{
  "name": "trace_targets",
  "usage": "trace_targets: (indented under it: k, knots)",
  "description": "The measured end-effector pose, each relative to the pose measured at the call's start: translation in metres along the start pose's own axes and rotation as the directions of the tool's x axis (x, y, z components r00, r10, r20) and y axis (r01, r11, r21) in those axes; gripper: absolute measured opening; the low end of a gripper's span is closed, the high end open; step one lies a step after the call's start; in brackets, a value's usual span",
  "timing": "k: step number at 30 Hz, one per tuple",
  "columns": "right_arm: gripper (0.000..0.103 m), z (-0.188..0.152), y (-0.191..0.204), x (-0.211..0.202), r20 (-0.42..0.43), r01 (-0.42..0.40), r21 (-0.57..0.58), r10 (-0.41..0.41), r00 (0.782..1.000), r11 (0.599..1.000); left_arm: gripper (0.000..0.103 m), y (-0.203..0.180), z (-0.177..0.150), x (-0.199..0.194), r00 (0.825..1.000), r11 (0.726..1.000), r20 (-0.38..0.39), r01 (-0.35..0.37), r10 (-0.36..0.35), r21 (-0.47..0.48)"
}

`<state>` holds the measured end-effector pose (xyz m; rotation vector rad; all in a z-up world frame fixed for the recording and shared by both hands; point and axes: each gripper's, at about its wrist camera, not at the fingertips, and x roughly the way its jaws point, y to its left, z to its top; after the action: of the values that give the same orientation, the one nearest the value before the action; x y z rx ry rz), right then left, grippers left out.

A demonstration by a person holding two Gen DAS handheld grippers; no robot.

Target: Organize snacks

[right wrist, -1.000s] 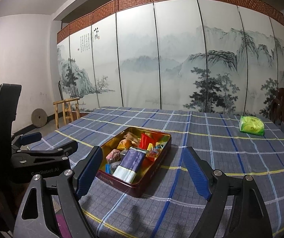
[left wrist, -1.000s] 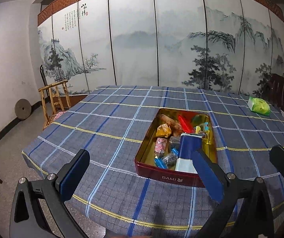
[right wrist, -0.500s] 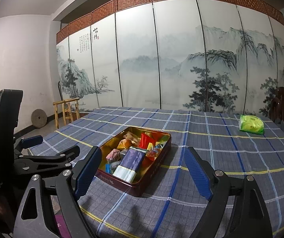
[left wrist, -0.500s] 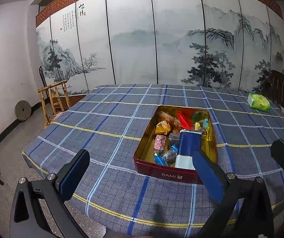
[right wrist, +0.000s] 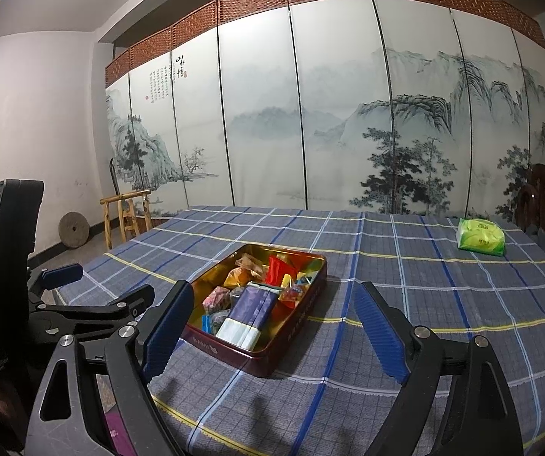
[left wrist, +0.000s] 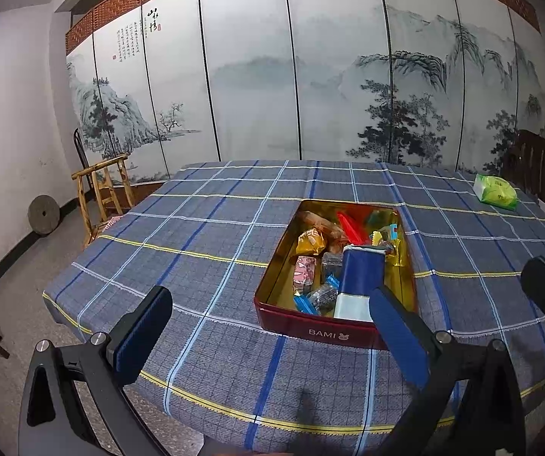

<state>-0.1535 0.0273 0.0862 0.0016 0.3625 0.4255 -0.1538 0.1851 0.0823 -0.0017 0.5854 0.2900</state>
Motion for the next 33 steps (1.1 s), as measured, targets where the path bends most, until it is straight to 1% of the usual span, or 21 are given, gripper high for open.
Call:
trace_targets:
  k: [8,12,16,25,33]
  knots:
    - [0.087,0.0,-0.001,0.001,0.005,0.002,0.002,-0.002,1.0,1.0,0.103,-0.001,-0.001,0.001,1.0,1.0,0.004,0.0,0.0,0.006]
    - [0.088,0.0,0.0,0.003,0.011,0.013,0.003,-0.013,1.0,1.0,0.103,0.001,-0.001,0.002,1.0,1.0,0.015,-0.003,0.003,0.009]
    - [0.088,0.008,0.003,0.006,0.016,0.036,0.004,-0.036,0.999,0.999,0.103,0.005,0.001,0.002,1.0,1.0,0.025,-0.004,0.004,0.002]
    - [0.088,0.021,0.002,0.021,-0.019,0.086,0.036,-0.085,0.996,0.996,0.103,0.012,0.01,0.001,0.999,1.0,0.052,-0.013,0.014,-0.01]
    - [0.088,0.023,-0.004,0.035,-0.067,0.146,0.055,-0.143,0.988,0.988,0.103,0.011,0.013,0.001,0.998,1.0,0.058,-0.015,0.015,-0.008]
